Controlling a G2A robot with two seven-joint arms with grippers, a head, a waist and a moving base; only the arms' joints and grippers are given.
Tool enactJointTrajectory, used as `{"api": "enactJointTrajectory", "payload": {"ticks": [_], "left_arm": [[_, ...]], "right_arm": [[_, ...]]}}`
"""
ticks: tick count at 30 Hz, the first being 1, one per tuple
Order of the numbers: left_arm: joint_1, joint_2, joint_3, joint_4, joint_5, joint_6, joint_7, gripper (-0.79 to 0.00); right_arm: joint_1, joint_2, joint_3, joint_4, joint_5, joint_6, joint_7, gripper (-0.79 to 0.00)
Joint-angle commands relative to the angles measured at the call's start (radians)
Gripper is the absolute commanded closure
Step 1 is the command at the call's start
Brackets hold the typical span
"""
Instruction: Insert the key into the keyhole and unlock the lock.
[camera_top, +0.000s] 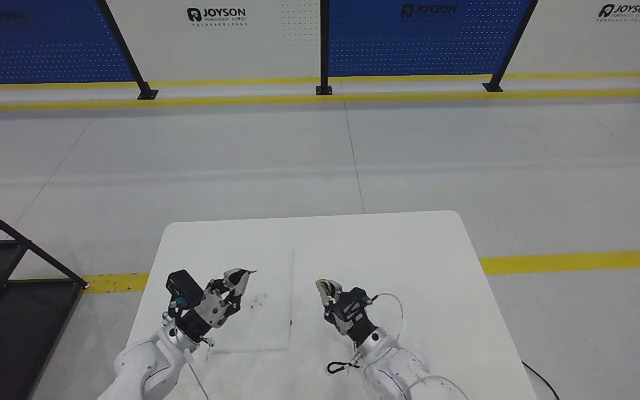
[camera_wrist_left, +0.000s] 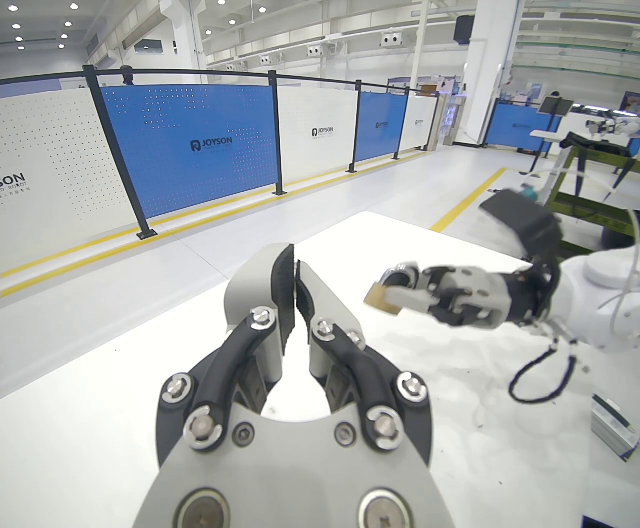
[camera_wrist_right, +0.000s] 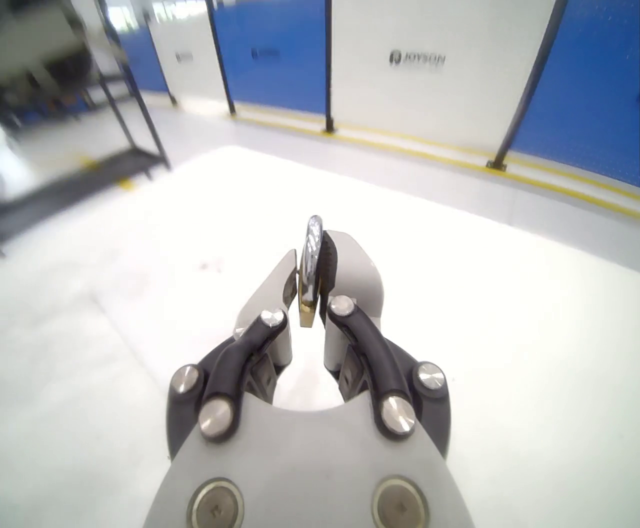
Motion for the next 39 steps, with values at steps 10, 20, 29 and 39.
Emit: {"api": "enactJointTrajectory", "payload": {"ticks": [10,20,29,39], "left_arm": [[-0.084,-0.006,0.118,0.085,-0.123,-0.249,0.179,0.0],[-0.21,-0.011,0.267,0.209,-0.242,-0.342,0.143,0.0],[-0.21,-0.011,0.267,0.209,-0.242,-0.342,0.143,0.0],[-0.209,-0.012,0.274,0.205,-0.256,-0.334,0.136,0.0]], "right_arm": [[-0.028,0.046,0.115,-0.027,0.116,-0.492,-0.25,0.0],[-0.021,0.05,0.117,-0.011,0.146,-0.582,-0.318,0.0],[-0.021,0.05,0.117,-0.011,0.146,-0.582,-0.318,0.0],[-0.016,0.043,0.091,-0.017,0.19,-0.562,-0.304,0.0]]}}
